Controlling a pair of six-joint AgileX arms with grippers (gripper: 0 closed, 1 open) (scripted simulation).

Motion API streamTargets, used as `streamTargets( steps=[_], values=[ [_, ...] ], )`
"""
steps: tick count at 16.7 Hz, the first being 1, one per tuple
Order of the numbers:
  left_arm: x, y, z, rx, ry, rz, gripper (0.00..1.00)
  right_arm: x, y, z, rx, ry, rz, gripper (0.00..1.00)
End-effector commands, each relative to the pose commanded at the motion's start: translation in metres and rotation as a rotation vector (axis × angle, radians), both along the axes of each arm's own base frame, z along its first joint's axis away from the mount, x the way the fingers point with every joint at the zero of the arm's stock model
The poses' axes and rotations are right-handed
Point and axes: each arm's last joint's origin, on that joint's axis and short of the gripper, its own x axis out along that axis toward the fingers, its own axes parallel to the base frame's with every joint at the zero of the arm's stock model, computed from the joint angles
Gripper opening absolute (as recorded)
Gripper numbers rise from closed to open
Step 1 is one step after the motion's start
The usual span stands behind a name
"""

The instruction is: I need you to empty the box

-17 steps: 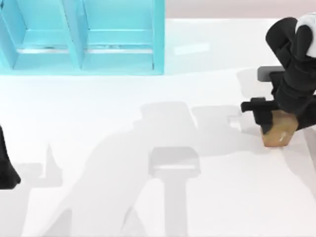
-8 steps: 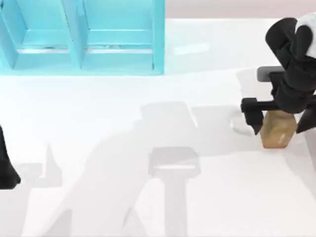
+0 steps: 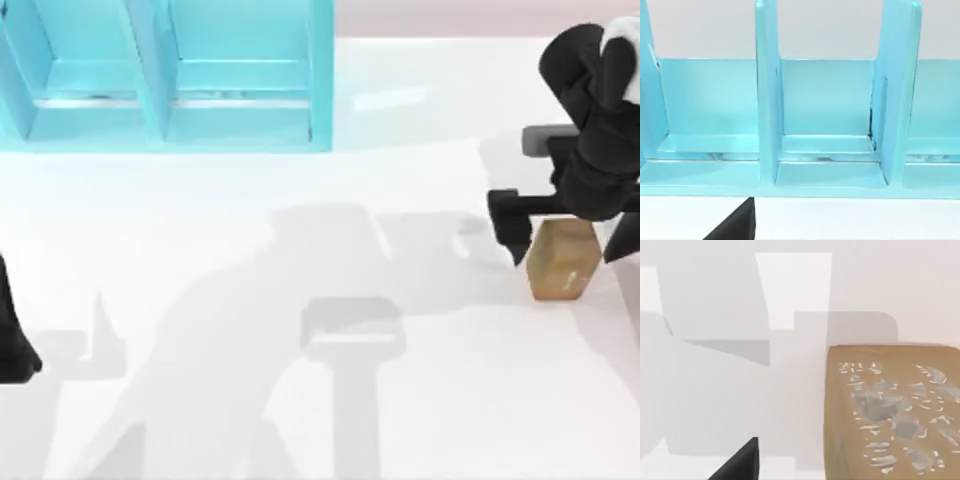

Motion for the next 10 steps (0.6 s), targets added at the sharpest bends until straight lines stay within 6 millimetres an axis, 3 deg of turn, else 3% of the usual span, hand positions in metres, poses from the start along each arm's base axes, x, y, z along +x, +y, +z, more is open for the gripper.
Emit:
streamTargets(
  steps=[7, 10],
  values=[
    [0.000, 0.000, 0.000, 0.000, 0.000, 0.000, 1.00, -0.001, 0.000, 0.062, -0.003, 0.013, 0.000, 1.00],
    [0.000, 0.000, 0.000, 0.000, 0.000, 0.000, 1.00, -0.002, -0.001, 0.067, -0.002, 0.006, 0.000, 1.00]
  ],
)
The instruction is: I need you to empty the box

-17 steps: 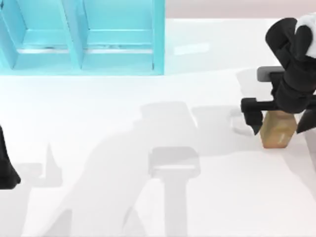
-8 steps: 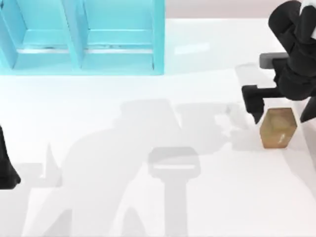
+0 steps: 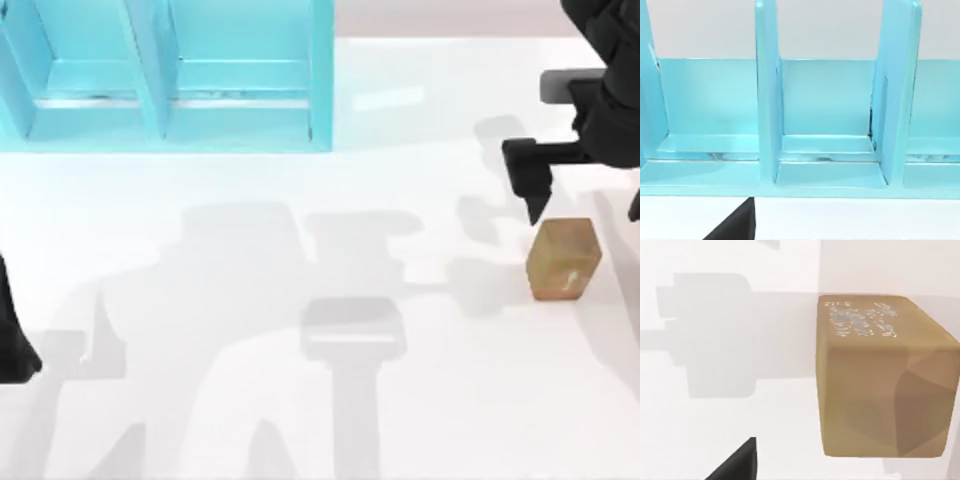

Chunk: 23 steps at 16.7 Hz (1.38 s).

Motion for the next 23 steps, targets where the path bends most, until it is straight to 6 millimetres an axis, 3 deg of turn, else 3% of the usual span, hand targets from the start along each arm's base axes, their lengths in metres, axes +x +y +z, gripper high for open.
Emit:
streamTargets(
  steps=[3, 6, 8, 11, 14, 17, 19, 23],
  values=[
    [0.000, 0.000, 0.000, 0.000, 0.000, 0.000, 1.00, 0.001, 0.000, -0.002, -0.001, 0.003, 0.001, 1.00],
    [0.000, 0.000, 0.000, 0.000, 0.000, 0.000, 1.00, 0.009, -0.025, 0.004, 0.002, 0.004, -0.003, 1.00],
    [0.000, 0.000, 0.000, 0.000, 0.000, 0.000, 1.00, 0.018, -0.061, 0.011, 0.003, 0.002, -0.014, 1.00],
    [0.000, 0.000, 0.000, 0.000, 0.000, 0.000, 1.00, 0.022, -0.136, 0.021, 0.002, 0.001, -0.039, 1.00],
    [0.000, 0.000, 0.000, 0.000, 0.000, 0.000, 1.00, 0.010, -0.215, 0.030, 0.004, 0.006, -0.044, 1.00],
    [0.000, 0.000, 0.000, 0.000, 0.000, 0.000, 1.00, -0.008, -0.266, 0.038, 0.004, 0.005, -0.045, 1.00],
    [0.000, 0.000, 0.000, 0.000, 0.000, 0.000, 1.00, -0.015, -0.280, 0.041, 0.003, 0.004, -0.045, 1.00],
    [0.000, 0.000, 0.000, 0.000, 0.000, 0.000, 1.00, -0.016, -0.280, 0.041, 0.001, 0.003, -0.043, 1.00]
  ],
)
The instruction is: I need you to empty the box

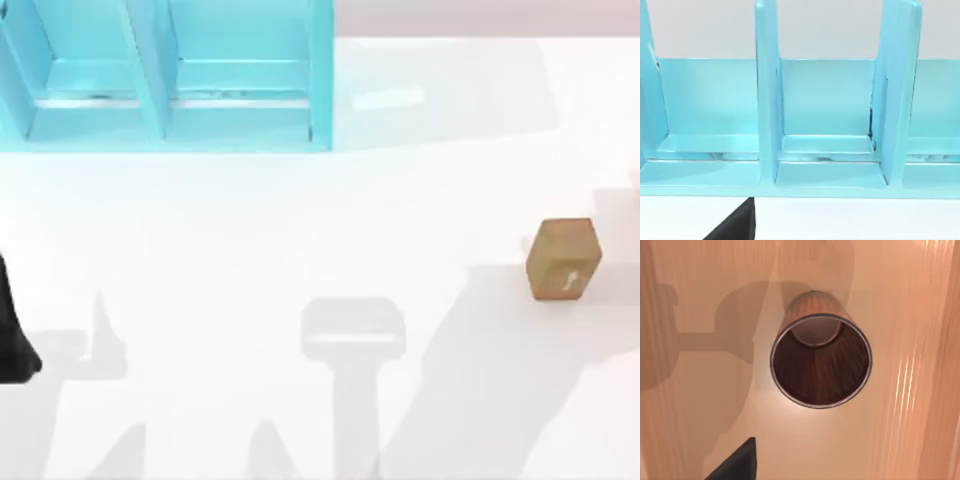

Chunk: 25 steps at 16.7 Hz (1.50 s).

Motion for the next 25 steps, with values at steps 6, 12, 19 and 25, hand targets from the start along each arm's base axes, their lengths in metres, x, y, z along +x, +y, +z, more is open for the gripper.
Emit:
streamTargets(
  steps=[6, 12, 19, 25],
  values=[
    [0.000, 0.000, 0.000, 0.000, 0.000, 0.000, 1.00, -0.001, 0.001, -0.027, 0.002, 0.002, -0.001, 1.00],
    [0.000, 0.000, 0.000, 0.000, 0.000, 0.000, 1.00, 0.000, 0.000, -0.085, -0.001, -0.002, -0.001, 1.00],
    [0.000, 0.000, 0.000, 0.000, 0.000, 0.000, 1.00, -0.001, -0.001, -0.100, 0.001, 0.001, -0.002, 0.92],
    [0.000, 0.000, 0.000, 0.000, 0.000, 0.000, 1.00, -0.001, -0.001, -0.100, 0.001, 0.001, -0.002, 0.47]
  ],
)
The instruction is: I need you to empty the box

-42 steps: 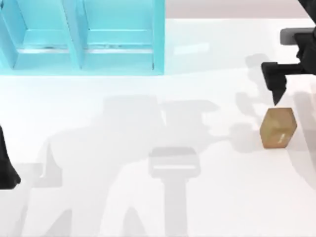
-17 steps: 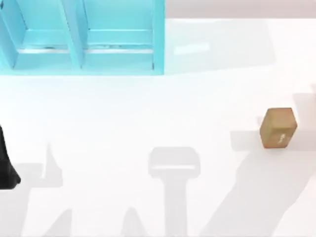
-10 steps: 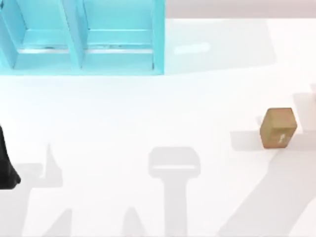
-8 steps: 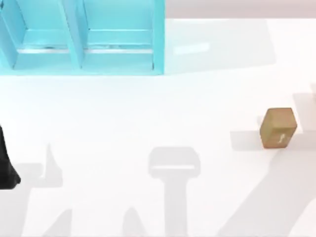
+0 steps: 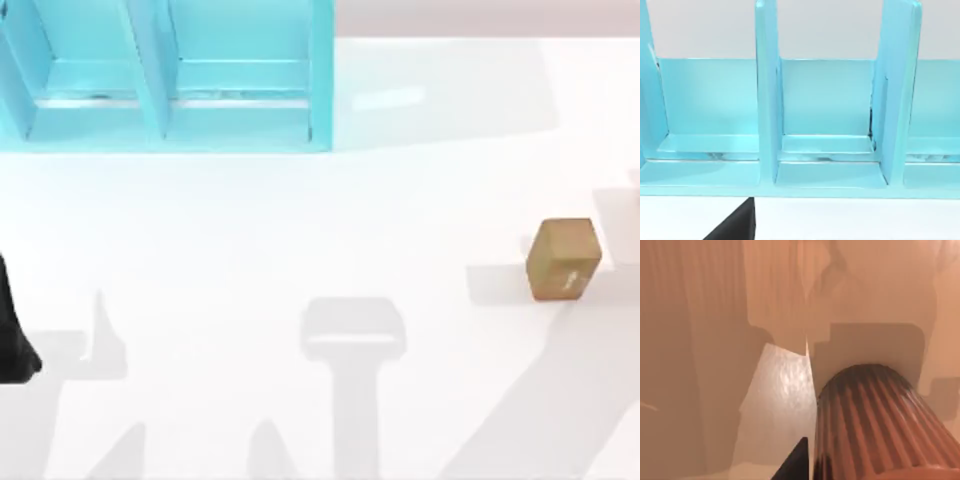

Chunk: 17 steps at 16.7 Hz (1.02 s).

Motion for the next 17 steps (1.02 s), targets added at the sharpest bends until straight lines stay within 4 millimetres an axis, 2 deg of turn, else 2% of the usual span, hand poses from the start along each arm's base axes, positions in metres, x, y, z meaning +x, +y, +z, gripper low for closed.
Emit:
streamTargets(
  steps=[6, 14, 17],
  values=[
    [0.0000, 0.0000, 0.0000, 0.000, 0.000, 0.000, 1.00, 0.0000, 0.0000, 0.0000, 0.000, 0.000, 0.000, 0.02],
    [0.0000, 0.0000, 0.0000, 0.000, 0.000, 0.000, 1.00, 0.0000, 0.0000, 0.0000, 0.000, 0.000, 0.000, 0.00],
    [0.0000, 0.0000, 0.0000, 0.000, 0.000, 0.000, 1.00, 0.0029, 0.0023, 0.0069, -0.007, -0.019, 0.003, 0.00]
  ],
)
